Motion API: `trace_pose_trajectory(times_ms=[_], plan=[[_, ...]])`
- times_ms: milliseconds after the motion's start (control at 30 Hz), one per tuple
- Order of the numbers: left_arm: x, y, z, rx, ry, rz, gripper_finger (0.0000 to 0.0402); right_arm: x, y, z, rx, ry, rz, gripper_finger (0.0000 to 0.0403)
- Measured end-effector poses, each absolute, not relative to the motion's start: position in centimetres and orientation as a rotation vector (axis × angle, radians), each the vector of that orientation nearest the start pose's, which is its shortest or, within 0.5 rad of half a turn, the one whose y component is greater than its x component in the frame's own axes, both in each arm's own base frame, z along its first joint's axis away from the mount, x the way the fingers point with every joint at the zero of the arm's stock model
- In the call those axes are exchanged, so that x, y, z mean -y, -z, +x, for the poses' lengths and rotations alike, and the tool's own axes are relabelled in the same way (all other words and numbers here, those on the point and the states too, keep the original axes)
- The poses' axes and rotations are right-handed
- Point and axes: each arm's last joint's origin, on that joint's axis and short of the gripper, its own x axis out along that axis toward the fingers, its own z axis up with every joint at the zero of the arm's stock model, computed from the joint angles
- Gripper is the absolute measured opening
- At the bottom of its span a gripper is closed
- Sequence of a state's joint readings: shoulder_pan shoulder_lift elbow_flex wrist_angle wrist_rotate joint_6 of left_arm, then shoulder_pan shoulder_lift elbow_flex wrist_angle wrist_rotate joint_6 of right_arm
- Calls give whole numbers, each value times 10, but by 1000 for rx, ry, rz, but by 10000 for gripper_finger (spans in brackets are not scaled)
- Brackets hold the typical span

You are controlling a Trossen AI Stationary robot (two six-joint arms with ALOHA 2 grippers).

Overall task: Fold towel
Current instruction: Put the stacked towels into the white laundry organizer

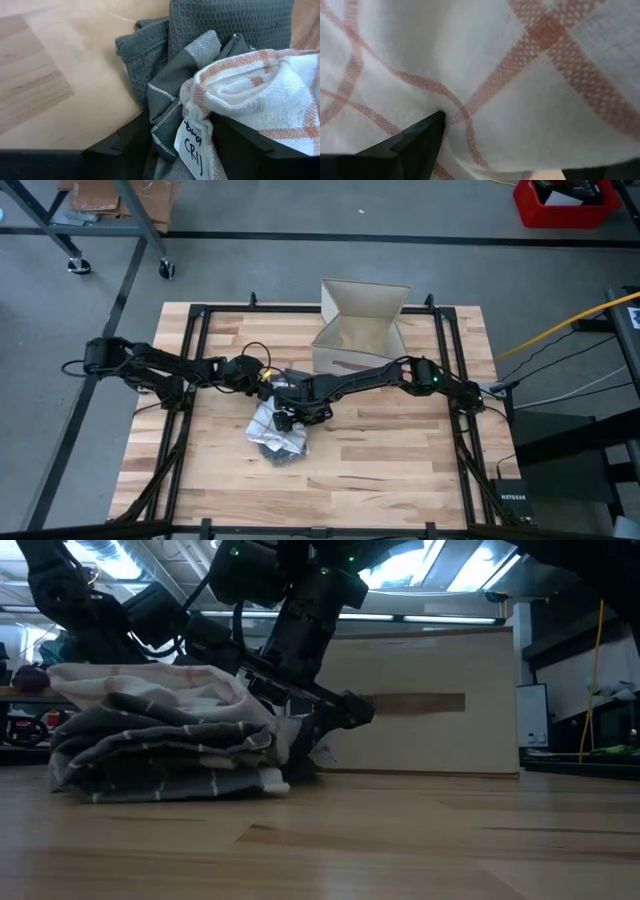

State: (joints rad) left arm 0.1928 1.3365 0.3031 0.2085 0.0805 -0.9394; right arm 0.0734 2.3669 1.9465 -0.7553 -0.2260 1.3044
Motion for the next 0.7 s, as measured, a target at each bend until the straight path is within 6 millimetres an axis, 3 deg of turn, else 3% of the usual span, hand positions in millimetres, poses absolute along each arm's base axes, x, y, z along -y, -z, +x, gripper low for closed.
trace_pose_trajectory(times_ms=[267, 467, 700], plan=[[-35, -107, 200, -741, -449, -1011, 173, -44, -152, 479, -1293, 680, 1259, 337], [-35, -107, 200, -737, -429, -1042, 138, -45, -152, 480, -1295, 665, 1270, 337], [-28, -107, 200, -777, -362, -1042, 137, -46, -140, 482, -1326, 653, 1279, 337]])
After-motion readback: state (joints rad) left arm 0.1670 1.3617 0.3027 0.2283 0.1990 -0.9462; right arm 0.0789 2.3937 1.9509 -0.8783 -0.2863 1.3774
